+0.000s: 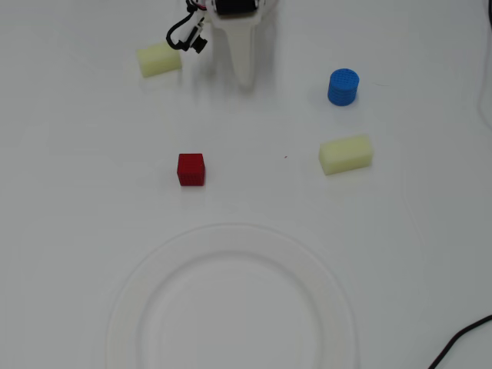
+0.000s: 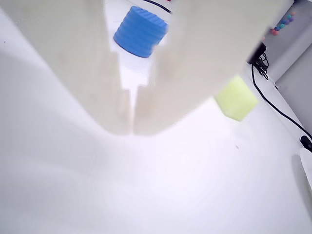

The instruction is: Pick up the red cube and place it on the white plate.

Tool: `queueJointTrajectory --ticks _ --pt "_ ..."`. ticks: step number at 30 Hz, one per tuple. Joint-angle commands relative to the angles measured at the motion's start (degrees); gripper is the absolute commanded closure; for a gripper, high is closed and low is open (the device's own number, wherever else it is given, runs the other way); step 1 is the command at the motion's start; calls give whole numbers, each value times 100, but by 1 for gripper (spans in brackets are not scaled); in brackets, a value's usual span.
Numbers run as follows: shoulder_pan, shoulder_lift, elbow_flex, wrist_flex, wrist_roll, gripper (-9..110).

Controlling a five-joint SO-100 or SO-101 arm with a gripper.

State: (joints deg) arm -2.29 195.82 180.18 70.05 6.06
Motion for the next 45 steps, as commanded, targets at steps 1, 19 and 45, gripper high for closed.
queueJointTrajectory --ticks 1,19,45 --pt "-88 -624 -439 -229 9 102" --pt "993 -7629 -5792 -888 -1564 90" --pt "1433 -9800 -6864 -1292 -1758 75"
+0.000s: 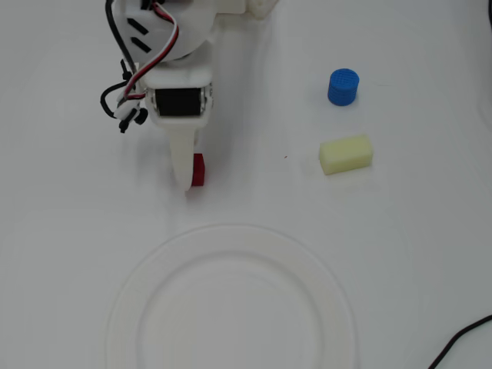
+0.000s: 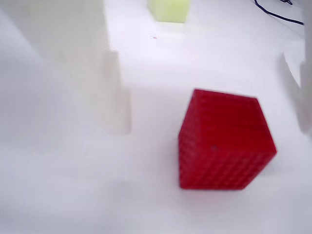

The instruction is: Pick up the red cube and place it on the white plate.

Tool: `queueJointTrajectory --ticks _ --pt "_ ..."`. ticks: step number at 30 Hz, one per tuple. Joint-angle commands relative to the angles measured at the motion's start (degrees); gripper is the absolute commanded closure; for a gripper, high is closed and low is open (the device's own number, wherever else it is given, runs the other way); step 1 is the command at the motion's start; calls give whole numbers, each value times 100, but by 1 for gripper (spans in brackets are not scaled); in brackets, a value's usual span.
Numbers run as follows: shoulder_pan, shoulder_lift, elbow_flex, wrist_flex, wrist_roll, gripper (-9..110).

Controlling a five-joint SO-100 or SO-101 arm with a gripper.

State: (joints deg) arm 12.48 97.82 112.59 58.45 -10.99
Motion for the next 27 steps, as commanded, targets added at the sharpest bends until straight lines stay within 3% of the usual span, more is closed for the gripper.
queueJointTrajectory --ticks 1,16,21,27 --pt "-53 -53 -105 -176 -62 76" --pt "149 -475 -422 -316 -281 101" --pt "18 756 88 -633 -290 101" --pt "-615 3331 1784 -2689 -334 101"
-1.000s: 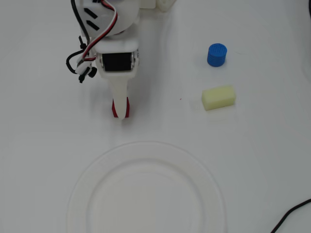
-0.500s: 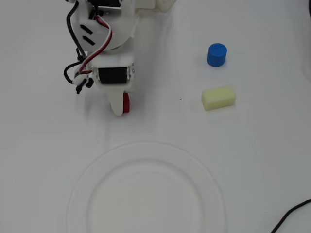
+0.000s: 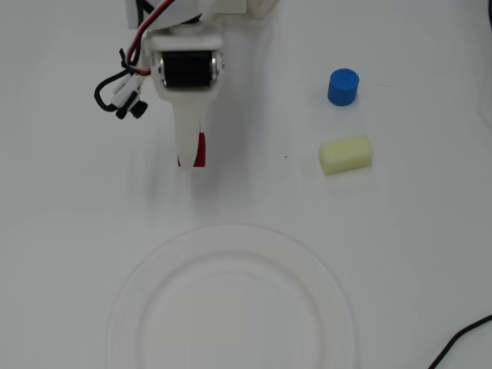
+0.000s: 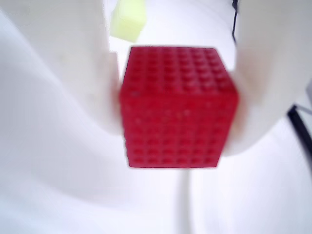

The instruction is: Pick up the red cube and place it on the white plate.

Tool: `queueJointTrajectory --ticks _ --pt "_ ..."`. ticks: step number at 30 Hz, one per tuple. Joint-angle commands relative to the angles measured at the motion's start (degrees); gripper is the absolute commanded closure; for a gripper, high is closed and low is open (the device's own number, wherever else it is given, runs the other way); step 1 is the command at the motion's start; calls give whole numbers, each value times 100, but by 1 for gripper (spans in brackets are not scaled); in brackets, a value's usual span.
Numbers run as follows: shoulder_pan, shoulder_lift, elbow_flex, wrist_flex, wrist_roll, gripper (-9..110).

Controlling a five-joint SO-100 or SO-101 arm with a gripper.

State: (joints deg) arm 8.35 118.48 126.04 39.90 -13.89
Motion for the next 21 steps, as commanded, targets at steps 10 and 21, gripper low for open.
queueJointTrajectory --ticks 10,21 --pt "-1178 765 756 -2347 -211 101" --pt "-1072 -2259 -1195 -2971 237 101"
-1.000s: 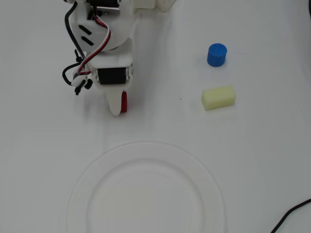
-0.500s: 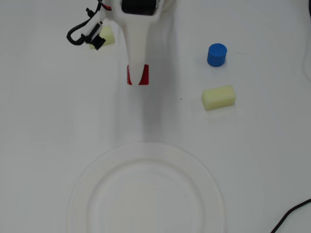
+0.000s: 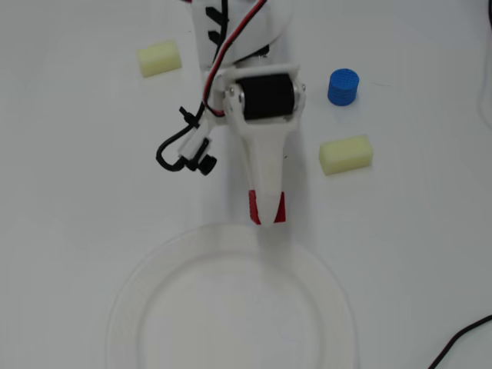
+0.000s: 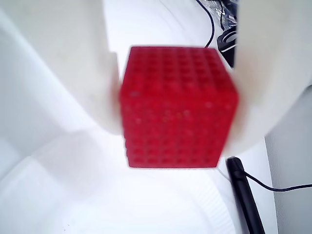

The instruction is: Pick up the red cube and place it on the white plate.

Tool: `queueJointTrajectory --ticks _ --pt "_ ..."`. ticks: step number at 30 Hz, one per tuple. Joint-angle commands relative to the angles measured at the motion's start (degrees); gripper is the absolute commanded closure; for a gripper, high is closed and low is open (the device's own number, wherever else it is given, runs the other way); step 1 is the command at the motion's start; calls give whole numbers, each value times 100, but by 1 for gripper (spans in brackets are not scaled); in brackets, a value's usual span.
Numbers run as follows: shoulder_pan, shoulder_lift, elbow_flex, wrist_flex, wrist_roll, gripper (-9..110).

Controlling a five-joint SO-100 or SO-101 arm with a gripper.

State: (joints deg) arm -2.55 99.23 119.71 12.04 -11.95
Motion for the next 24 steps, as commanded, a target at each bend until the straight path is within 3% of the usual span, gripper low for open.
queueJointTrajectory --ticks 1,11,24 --pt "35 -519 -703 -193 70 101" --pt "299 -1310 -1362 -220 299 95" --pt "378 -694 -1327 1248 1239 66"
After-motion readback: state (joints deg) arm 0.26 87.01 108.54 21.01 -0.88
